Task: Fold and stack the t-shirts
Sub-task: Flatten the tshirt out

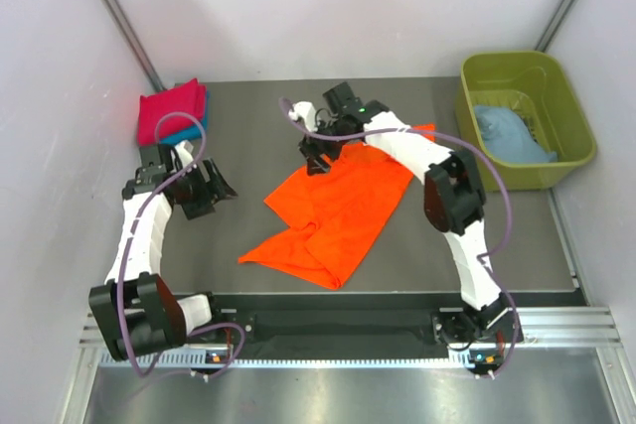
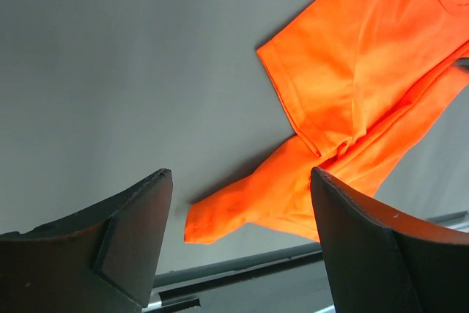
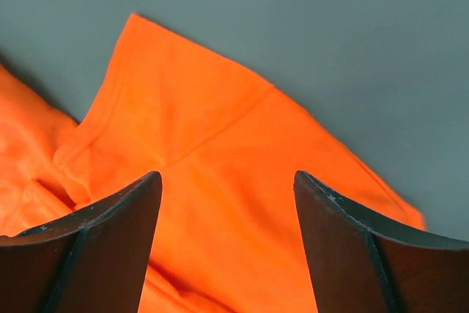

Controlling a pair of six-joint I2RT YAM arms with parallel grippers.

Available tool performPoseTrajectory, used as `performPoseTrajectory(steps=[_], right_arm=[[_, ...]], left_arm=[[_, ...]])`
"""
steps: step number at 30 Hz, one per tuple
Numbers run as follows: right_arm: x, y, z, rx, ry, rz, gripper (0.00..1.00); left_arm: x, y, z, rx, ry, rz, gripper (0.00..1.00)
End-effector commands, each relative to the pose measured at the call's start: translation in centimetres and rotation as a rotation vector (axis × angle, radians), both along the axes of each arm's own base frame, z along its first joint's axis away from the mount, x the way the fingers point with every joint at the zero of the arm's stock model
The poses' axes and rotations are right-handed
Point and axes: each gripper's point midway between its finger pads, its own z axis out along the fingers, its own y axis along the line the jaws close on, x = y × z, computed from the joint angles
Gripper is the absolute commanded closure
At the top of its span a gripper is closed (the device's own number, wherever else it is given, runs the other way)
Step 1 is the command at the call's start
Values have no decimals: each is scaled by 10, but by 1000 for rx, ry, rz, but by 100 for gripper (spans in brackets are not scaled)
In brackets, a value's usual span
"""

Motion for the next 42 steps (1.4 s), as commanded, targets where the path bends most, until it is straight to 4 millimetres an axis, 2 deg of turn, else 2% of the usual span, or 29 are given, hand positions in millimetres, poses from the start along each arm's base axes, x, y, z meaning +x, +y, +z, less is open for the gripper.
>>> performPoseTrajectory(steps=[1, 5, 9, 15, 19, 20, 24, 26, 29, 32, 34, 38, 42], right_arm=[[-18, 27, 2, 4, 14, 108, 27], [-22, 36, -15, -20, 38, 138, 27], [-23, 46, -24, -14, 54, 158, 27], [-46, 69, -23, 35, 90, 258, 28], [-72, 92, -17, 104, 156, 313, 31], [-74, 97, -15, 120, 169, 302, 32], [-84, 114, -26, 142, 217, 297, 32], [-89, 121, -30, 140, 227, 296, 32], [-91, 123, -42, 114, 231, 283, 31], [-94, 123, -55, 83, 236, 273, 31], [-93, 121, -64, 58, 229, 255, 31], [-82, 116, -86, -15, 189, 204, 33], [-70, 112, -108, -81, 177, 143, 34]], left_arm=[[-6, -10, -9, -65, 48, -8, 20], [-12, -16, -26, -103, 126, 10, 21], [-7, -23, -30, -116, 133, -7, 22], [-1, -24, -31, -114, 135, -8, 22], [-4, -24, -35, -107, 150, -10, 22], [-3, -24, -34, -106, 148, -12, 23], [-6, -24, -37, -98, 161, -15, 23], [-16, -28, -44, -118, 206, -9, 24], [-31, -39, -53, -120, 269, -35, 25], [-37, -54, -60, -122, 309, -79, 25], [-36, -60, -64, -122, 325, -97, 25], [-23, -67, -58, -142, 306, -94, 25], [-20, -63, -56, -119, 292, -87, 25]])
